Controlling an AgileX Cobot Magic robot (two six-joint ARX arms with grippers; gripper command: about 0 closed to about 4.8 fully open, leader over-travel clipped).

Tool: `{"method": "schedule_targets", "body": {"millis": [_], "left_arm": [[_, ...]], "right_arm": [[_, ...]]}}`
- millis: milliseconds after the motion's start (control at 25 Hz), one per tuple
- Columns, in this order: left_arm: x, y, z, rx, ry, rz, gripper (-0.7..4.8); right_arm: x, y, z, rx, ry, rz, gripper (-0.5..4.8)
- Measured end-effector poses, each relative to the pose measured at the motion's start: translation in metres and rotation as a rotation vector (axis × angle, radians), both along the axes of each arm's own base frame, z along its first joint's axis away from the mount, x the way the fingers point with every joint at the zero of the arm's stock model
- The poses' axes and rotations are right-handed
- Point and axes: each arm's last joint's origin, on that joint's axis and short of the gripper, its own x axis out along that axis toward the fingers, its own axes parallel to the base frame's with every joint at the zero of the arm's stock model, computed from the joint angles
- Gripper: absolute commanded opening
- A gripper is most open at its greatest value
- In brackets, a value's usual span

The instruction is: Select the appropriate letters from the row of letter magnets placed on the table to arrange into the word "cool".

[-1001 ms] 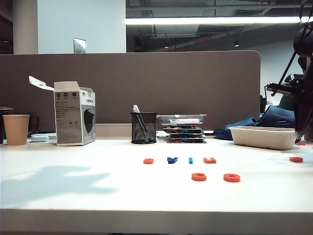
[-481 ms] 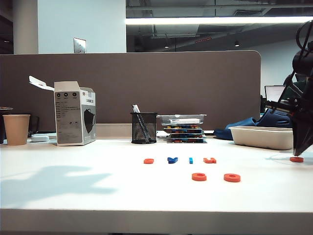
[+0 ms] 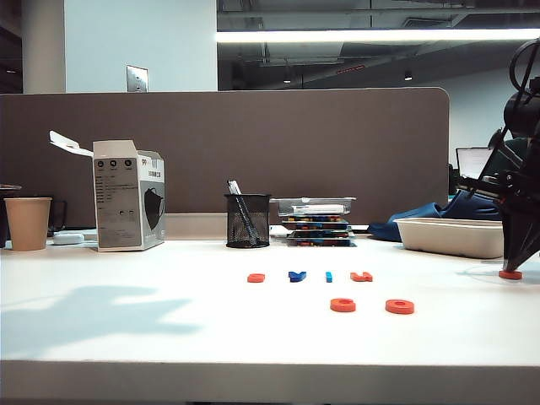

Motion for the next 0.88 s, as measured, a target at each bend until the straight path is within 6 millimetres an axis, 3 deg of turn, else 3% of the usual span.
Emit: {"method": "schedule_targets", "body": {"millis": [881], "left_arm": [[0.0001, -0.0001, 0.0001, -0.001, -0.001, 0.0, -0.03]], "right_arm": [[-0.0033, -0.0008, 0.0008, -0.092, 0.045, -0.019, -0.05]]}}
